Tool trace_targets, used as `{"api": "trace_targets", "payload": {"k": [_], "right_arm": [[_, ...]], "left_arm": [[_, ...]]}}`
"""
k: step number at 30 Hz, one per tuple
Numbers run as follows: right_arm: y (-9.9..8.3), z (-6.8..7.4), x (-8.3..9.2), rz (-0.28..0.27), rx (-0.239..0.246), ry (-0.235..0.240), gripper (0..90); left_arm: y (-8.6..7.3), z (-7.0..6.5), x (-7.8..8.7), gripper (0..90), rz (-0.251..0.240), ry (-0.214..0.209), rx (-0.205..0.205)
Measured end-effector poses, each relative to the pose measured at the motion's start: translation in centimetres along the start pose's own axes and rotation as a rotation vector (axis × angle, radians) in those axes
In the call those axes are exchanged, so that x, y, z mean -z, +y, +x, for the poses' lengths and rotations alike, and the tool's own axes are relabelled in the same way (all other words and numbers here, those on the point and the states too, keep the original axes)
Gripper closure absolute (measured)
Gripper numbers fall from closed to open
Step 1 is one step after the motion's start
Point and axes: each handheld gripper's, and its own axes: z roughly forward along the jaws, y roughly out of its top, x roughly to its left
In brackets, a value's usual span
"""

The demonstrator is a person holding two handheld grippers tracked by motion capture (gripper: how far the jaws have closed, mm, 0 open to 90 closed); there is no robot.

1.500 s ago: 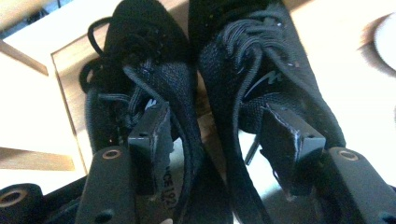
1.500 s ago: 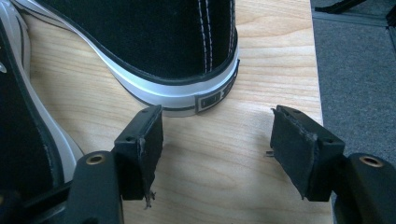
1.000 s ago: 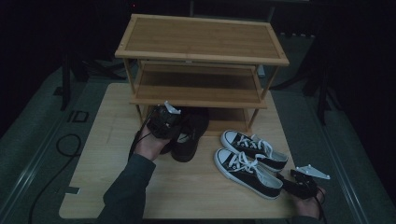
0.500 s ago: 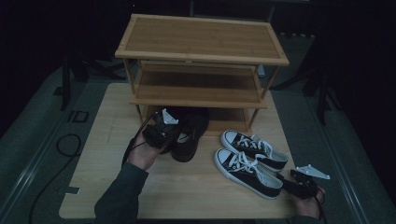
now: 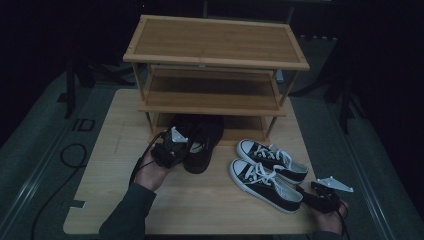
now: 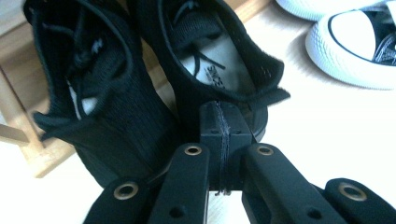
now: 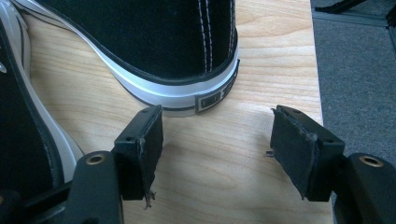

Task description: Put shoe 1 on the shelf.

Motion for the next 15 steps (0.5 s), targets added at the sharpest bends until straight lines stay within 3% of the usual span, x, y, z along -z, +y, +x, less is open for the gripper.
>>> {"api": "trace_targets", "payload": {"k": [15], "right_arm": [[0.0,0.0,0.0,0.001,-0.002,0.0,34.2]], "left_arm": [[-2.6,-0.6,-3.4,89.9,0.08,-0.06,0.026]]}}
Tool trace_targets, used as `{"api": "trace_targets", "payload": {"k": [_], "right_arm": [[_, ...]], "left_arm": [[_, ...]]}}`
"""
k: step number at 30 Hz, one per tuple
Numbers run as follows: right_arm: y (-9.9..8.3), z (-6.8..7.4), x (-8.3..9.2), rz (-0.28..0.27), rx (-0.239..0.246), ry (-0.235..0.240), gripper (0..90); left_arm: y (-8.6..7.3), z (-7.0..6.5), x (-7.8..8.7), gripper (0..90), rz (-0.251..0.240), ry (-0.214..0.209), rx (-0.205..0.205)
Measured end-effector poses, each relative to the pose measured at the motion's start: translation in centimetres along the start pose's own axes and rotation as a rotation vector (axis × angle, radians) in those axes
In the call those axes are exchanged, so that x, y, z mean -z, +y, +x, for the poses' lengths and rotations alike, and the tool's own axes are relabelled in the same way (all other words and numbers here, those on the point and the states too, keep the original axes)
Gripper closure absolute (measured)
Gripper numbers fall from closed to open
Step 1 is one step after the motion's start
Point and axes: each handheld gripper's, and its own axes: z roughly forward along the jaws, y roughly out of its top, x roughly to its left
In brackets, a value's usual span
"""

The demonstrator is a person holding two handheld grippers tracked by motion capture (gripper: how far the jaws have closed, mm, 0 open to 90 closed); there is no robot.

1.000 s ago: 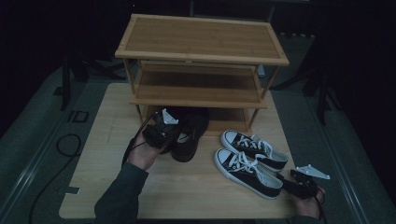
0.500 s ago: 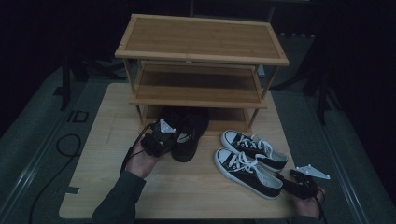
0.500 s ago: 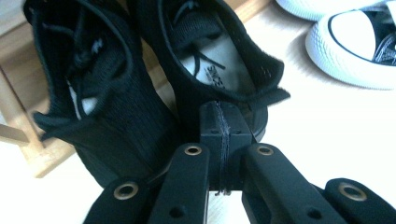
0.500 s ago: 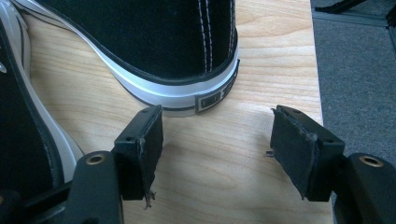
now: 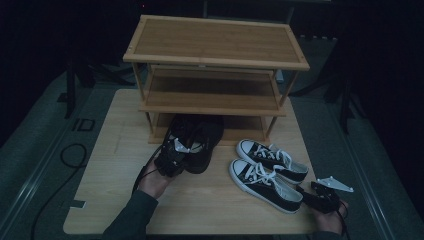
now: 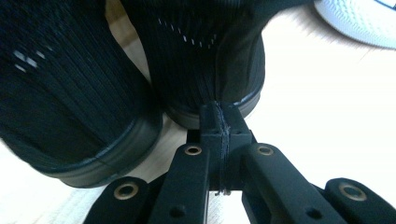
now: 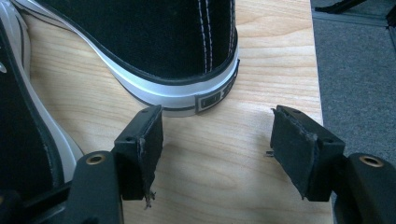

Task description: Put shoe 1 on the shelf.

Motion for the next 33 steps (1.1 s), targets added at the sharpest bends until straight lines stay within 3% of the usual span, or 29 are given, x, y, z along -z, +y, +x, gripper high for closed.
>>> {"api": "trace_targets", "payload": {"k": [14,20,28,33], "right_arm": [[0.0,0.0,0.0,0.0,0.0,0.0,34.1],[0.0,0.0,0.0,0.0,0.0,0.0,34.2],[0.0,0.0,0.0,0.0,0.0,0.0,34.2],[0.0,0.0,0.0,0.0,0.0,0.0,34.1]], "left_arm": [[-1.0,-0.4,-2.4,89.9,0.067,-0.002,-0.026],[-0.8,-0.7,-2.7,90.0,0.066,0.0,-0.042],[0.4,-1.1,-2.5,89.9,0.028,0.005,-0.024],[1.4,-1.9,-2.7,89.9,-0.01,0.04,-0.044]]}}
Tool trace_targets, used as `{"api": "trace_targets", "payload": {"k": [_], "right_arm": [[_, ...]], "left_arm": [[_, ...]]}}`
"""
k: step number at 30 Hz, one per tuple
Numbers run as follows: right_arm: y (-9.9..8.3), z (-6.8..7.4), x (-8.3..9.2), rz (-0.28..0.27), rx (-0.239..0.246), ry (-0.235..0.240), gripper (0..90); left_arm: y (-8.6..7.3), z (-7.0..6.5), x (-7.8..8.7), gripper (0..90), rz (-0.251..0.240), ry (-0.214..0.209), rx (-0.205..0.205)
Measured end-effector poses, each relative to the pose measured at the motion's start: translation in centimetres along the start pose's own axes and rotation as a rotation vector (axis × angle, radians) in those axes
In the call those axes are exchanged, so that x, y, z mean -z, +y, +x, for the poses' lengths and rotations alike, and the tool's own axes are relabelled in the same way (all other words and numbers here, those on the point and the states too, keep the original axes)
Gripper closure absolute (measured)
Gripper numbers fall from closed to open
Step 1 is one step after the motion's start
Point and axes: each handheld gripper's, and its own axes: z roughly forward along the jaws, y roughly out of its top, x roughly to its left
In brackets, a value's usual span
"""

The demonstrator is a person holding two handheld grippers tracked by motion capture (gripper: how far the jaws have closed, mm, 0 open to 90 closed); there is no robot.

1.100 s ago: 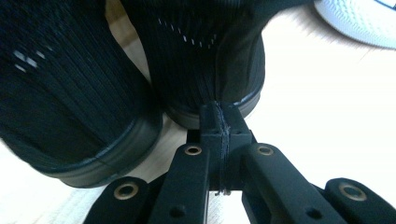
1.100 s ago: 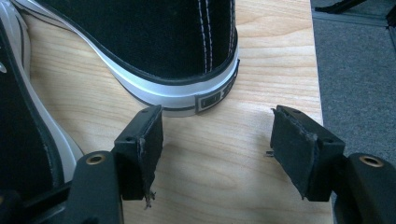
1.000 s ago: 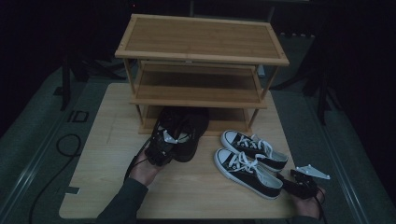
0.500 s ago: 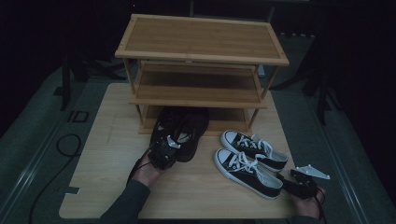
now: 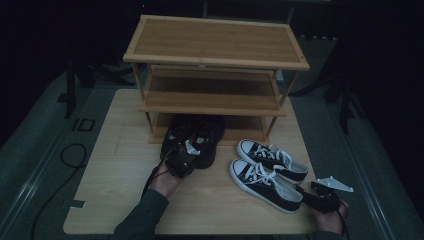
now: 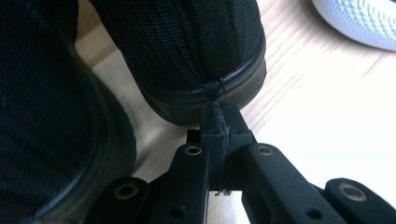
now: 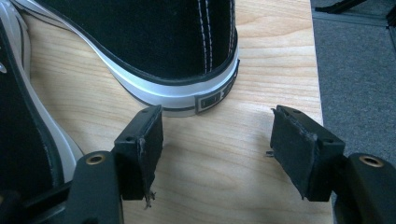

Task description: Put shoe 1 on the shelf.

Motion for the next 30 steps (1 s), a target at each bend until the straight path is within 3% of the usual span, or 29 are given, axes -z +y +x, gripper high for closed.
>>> {"api": "trace_targets", "payload": {"k": [4,12,16,22,30], "right_arm": [[0.0,0.0,0.0,0.0,-0.001,0.001,34.1],[0.0,0.0,0.0,0.0,0.001,0.001,34.1],[0.0,0.0,0.0,0.0,0.0,0.001,34.1],[0.0,0.0,0.0,0.0,0.001,0.002,34.1],[0.0,0.0,0.0,0.0,0.001,0.002,34.1]], "left_arm": [[0.7,-0.3,-0.6,89.9,-0.019,-0.024,0.003],[2.3,-1.4,-1.4,89.9,-0.027,-0.041,-0.038],[2.9,-1.7,-1.6,89.9,-0.024,0.005,-0.047],[3.6,-1.2,-2.1,89.9,-0.032,0.007,-0.02],[5.1,-0.4,-3.2,89.9,-0.017,0.044,0.001]]}}
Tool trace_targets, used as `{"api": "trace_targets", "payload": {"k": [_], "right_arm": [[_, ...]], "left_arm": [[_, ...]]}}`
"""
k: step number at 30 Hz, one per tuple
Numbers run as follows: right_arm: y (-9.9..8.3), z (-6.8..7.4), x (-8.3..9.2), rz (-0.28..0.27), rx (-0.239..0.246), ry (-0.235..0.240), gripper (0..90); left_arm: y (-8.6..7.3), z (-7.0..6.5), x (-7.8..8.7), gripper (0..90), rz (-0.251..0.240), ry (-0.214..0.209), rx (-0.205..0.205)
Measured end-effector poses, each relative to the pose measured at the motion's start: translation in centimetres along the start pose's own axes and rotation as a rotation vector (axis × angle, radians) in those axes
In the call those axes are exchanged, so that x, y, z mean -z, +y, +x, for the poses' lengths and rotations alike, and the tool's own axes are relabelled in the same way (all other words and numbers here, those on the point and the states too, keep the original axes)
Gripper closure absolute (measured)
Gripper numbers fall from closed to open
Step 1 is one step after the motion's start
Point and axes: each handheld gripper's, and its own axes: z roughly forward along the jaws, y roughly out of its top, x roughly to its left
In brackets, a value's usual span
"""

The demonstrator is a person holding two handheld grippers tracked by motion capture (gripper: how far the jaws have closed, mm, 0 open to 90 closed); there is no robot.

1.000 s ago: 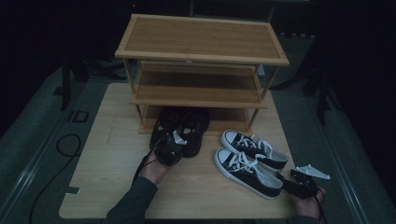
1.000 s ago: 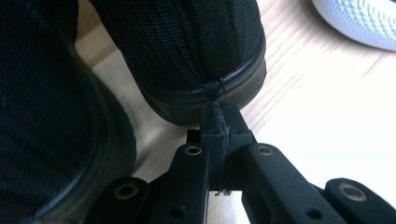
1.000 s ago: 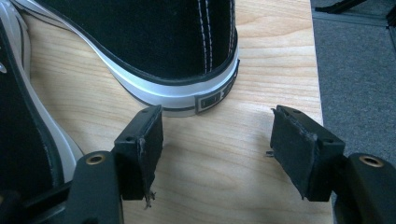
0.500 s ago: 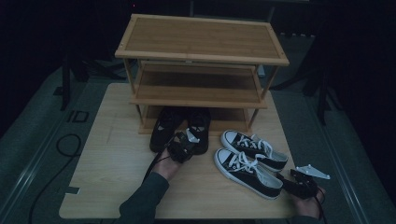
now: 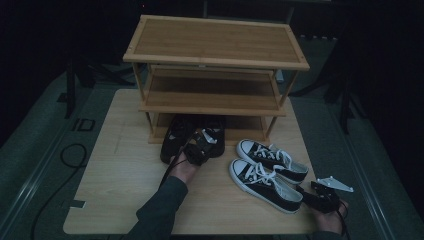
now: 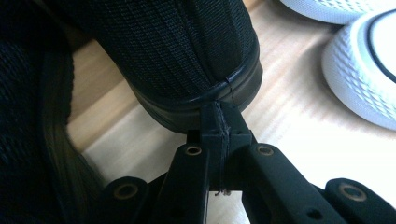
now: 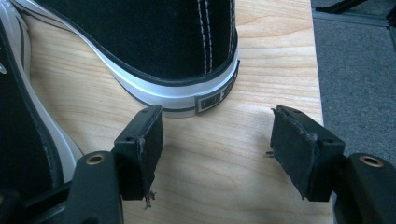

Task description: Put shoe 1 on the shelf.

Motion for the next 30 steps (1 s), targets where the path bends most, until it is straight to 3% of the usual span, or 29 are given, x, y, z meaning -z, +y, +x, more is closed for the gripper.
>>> {"api": "trace_targets", "payload": {"k": [7,11,19,30], "right_arm": [[0.0,0.0,0.0,0.0,0.001,0.001,34.1],[0.0,0.0,0.0,0.0,0.001,0.001,34.1],[0.0,0.0,0.0,0.0,0.002,0.001,34.1],[0.0,0.0,0.0,0.0,0.001,0.001,34.1]], "left_arm": [[1.2,0.6,-0.8,89.9,0.025,0.027,0.015],[1.6,0.9,-1.3,89.9,0.017,0.024,0.048],[2.2,1.4,-1.9,89.8,0.022,0.019,0.059],[0.9,1.2,-0.8,89.1,0.019,0.011,0.045]]}}
